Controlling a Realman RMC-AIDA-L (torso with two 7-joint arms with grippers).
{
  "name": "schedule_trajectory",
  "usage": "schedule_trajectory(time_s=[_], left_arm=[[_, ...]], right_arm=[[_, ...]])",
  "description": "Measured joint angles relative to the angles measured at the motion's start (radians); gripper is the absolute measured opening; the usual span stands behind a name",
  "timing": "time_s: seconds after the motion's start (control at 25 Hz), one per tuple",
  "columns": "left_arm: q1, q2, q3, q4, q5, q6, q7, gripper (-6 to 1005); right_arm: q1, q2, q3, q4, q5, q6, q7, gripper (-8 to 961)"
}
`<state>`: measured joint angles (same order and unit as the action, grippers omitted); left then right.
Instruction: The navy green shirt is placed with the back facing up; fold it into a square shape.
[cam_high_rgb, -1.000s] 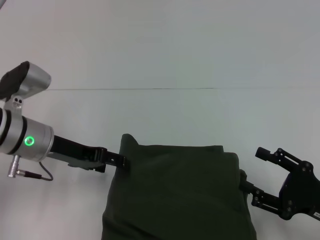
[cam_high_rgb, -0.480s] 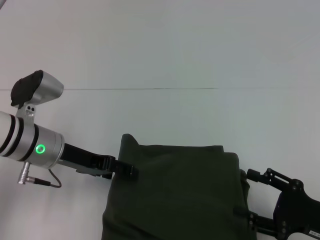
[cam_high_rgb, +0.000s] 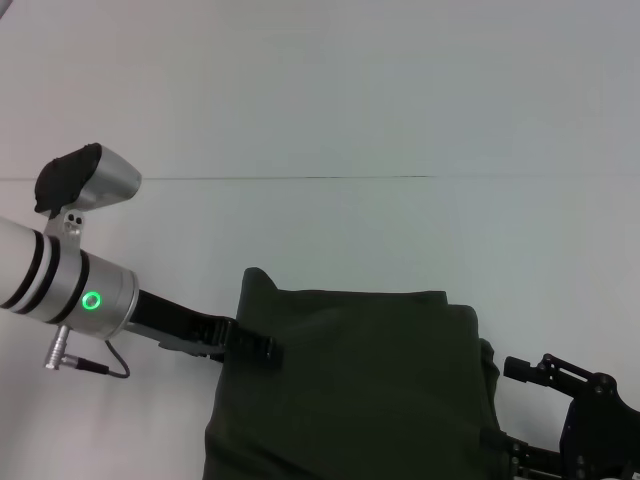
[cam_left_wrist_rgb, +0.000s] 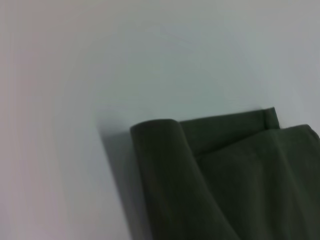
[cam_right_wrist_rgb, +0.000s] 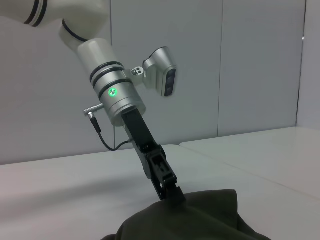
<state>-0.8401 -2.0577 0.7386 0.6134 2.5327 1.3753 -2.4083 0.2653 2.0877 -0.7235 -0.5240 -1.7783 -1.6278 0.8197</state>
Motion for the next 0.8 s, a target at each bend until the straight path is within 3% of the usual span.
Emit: schedule_trajectory(time_s=[0.8], left_arm=[[-0.004, -0.017, 0.024, -0.014, 0.001, -0.040, 0.026, 764]], right_arm=[[0.003, 0.004, -0.001, -0.002, -0.001, -0.001, 0.000, 838]])
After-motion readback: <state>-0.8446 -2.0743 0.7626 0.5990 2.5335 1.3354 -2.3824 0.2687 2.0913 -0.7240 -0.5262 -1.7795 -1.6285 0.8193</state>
